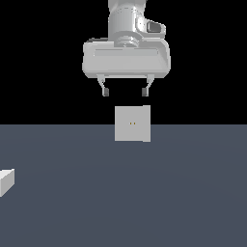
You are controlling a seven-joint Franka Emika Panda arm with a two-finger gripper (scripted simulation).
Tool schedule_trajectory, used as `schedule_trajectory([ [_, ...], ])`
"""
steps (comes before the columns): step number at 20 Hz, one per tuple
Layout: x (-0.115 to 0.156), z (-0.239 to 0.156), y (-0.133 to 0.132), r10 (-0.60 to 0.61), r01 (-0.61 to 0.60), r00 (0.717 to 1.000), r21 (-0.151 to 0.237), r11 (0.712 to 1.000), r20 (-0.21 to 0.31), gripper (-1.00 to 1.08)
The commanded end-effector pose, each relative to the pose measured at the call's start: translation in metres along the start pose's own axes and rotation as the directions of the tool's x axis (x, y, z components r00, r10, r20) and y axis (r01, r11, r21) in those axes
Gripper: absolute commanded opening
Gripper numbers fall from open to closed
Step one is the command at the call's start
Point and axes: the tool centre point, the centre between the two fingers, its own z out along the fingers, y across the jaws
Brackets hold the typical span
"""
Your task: Plug the charger into the wall socket.
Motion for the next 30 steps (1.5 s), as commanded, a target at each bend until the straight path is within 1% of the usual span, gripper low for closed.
schedule_trajectory([
  [1,0.0,0.0,0.0,0.0,0.0,1.0,0.0,1.0,0.0,1.0],
  [4,-0.001,0.002,-0.004,-0.007,0.007,1.0,0.0,1.0,0.0,1.0],
  [7,-0.006,0.008,-0.014,-0.03,0.03,1.0,-0.001,1.0,0.0,1.0],
  [10,-0.014,0.017,-0.032,-0.067,0.067,0.998,-0.002,0.998,0.0,1.0],
  [14,-0.032,0.036,-0.066,-0.138,0.138,0.99,-0.004,0.99,0.0,1.0],
  [19,-0.066,0.068,-0.118,-0.254,0.254,0.967,-0.007,0.967,0.0,1.0],
  [22,-0.087,0.085,-0.143,-0.313,0.313,0.95,-0.009,0.95,0.001,1.0],
  [26,-0.108,0.102,-0.167,-0.369,0.369,0.929,-0.012,0.929,0.002,1.0],
  [30,-0.12,0.112,-0.18,-0.401,0.401,0.916,-0.014,0.916,0.002,1.0],
])
